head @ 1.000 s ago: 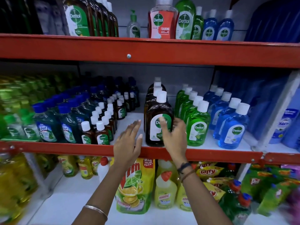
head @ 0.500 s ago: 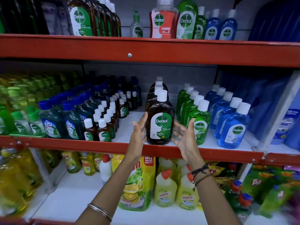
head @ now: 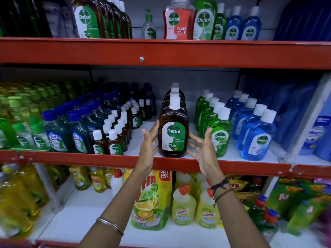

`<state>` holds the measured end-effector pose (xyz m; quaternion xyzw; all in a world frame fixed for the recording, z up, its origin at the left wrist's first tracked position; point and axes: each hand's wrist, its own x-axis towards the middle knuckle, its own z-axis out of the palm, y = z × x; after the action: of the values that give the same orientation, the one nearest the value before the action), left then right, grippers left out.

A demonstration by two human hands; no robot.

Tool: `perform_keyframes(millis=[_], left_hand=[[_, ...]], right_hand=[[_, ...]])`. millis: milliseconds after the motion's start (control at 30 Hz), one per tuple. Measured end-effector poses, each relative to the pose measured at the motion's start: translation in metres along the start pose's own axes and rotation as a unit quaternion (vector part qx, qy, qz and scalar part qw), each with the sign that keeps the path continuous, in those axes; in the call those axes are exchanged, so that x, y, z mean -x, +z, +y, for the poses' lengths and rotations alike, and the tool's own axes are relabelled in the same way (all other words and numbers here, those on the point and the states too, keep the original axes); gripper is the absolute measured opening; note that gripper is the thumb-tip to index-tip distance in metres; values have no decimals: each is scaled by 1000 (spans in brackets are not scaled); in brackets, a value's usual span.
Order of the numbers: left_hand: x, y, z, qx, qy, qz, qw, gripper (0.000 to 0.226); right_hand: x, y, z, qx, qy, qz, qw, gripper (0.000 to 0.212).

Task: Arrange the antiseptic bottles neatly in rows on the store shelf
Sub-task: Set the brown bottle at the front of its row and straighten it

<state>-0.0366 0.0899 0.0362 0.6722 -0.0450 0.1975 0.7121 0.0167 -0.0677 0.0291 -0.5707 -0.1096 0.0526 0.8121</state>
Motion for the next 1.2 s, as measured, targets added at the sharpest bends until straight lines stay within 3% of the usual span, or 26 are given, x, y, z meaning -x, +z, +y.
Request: perform_keyframes(millis=[233,300,400,500,600,700,767,867,967,1200], left_hand=[[0,7,-8,-2,19,52,998,101],[3,14,-15,-5,52,107,993,90],[13,34,-22,-27,168,168,971,61],[22,65,-22,-43,233,106,966,57],[19,96,-25,-26,173,18,984,57],[8,117,-26,-26,76,-29,996,72],[0,126,-24,-19,22,-56,998,78],[-9,133,-23,-46,3,-92,995,71],[-11,135,-23,-73,3,-102,992,64],[-7,135,-22,-79,14,-93,992,65]], right_hand=[[5,0,0,31,-32,-2,999,103],[11,-4,4,64,-104,24,992,96],[21,-23,5,74,-264,110,955,82],[16,-53,1,76,-322,202,922,58],[5,-79,-5,82,-258,199,942,66],[-3,-95,-15,88,-172,122,974,82],[-6,-99,-23,69,-119,88,987,104],[-6,-102,-31,42,-71,70,994,131],[-2,-106,-35,38,-59,50,996,132],[3,-110,-36,37,-51,23,998,112]])
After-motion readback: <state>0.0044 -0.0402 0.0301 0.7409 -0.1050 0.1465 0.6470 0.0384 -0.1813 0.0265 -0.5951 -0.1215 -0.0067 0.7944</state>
